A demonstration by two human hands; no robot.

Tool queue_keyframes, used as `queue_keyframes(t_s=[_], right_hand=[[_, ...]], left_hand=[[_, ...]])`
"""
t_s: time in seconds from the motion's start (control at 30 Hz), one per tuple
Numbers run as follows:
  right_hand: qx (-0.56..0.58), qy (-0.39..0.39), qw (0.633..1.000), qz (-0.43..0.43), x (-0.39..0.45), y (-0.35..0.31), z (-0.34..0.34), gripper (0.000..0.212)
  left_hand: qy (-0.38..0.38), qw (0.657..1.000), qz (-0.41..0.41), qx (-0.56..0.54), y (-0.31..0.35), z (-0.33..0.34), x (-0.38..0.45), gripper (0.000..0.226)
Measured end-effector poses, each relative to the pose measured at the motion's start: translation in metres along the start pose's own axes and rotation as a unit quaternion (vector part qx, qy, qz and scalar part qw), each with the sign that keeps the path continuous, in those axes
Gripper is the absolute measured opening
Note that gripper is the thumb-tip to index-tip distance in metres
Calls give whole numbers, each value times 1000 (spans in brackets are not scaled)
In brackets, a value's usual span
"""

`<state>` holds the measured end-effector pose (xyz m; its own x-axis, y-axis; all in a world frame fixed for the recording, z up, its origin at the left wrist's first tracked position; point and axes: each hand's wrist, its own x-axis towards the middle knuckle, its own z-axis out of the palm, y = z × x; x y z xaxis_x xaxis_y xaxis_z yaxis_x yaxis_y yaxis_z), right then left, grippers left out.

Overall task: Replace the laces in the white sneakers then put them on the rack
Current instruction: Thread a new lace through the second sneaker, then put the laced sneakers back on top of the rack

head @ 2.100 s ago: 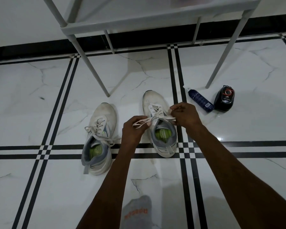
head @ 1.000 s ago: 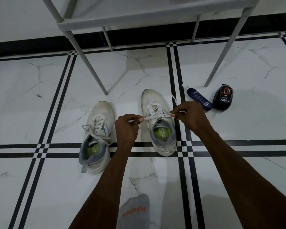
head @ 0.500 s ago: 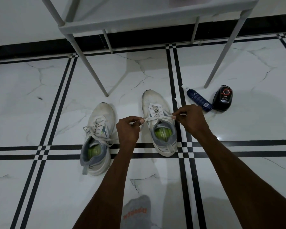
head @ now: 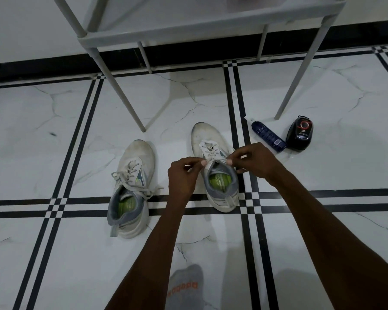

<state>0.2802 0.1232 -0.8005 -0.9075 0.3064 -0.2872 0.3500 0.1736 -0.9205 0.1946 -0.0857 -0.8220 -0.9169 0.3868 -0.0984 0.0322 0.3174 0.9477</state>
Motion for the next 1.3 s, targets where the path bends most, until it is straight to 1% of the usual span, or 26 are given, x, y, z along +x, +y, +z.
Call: queue_keyframes(t_s=[0.1,0.17,0.27,0.37,0.4,0.47,0.53,0.57,0.6,0.67,0.7,0.73,0.77,0.8,0.87,0.9,0.93,0.97,1.03,1.2,1.3], right_hand=[[-90,36,995,-2,1,3,3,14],[-134,57,989,6,2,8,6,10],[-143,84,986,18,1,8,10,14],[-156,99,982,25,-1,5,18,19],[-149,95,984,32,-1,6,20,18],[-97,73,991,49,0,8,24,18],[-39,52,996,64,-1,7,30,27],[-22,40,996,71,-1,5,33,34],[-22,28,996,76,0,5,33,42],[-50,6,996,76,2,2,37,53],[-57,-1,996,72,2,2,39,56],[-60,-2,996,69,3,1,43,56],[-59,1,996,64,3,0,47,54],[-61,6,996,59,4,-2,51,52],[-73,26,996,49,3,-7,60,48],[-82,41,995,44,4,-9,67,47],[-85,57,994,41,4,-10,71,46],[-81,68,994,39,5,-9,76,46],[-70,81,994,34,5,-8,83,46],[-62,92,993,38,5,-9,85,46],[-69,116,990,39,4,-11,83,46]], left_hand=[[15,999,-9,38,-3,2,2,5],[20,997,-12,68,-3,4,3,7],[28,993,-8,112,-4,9,2,9],[39,992,6,123,-5,9,0,8],[38,992,17,117,-5,7,0,8],[39,994,30,101,-4,-2,1,8],[72,993,39,87,-2,-16,6,8],[103,990,49,87,1,-25,8,8],[141,984,57,95,5,-34,10,10],[212,961,69,162,14,-59,13,17],[237,947,59,211,17,-72,13,21],[254,932,30,258,19,-87,12,25],[263,918,-20,297,19,-100,12,28],[263,903,-81,329,14,-113,11,32],[219,882,-209,362,2,-133,7,38],[184,882,-252,353,-2,-141,4,43],[153,890,-273,331,-7,-143,2,47],[131,901,-279,306,-8,-144,-2,50],[120,918,-259,275,-7,-138,-7,48],[106,946,-234,200,7,-112,-5,39],[85,963,-208,150,10,-94,-5,36]])
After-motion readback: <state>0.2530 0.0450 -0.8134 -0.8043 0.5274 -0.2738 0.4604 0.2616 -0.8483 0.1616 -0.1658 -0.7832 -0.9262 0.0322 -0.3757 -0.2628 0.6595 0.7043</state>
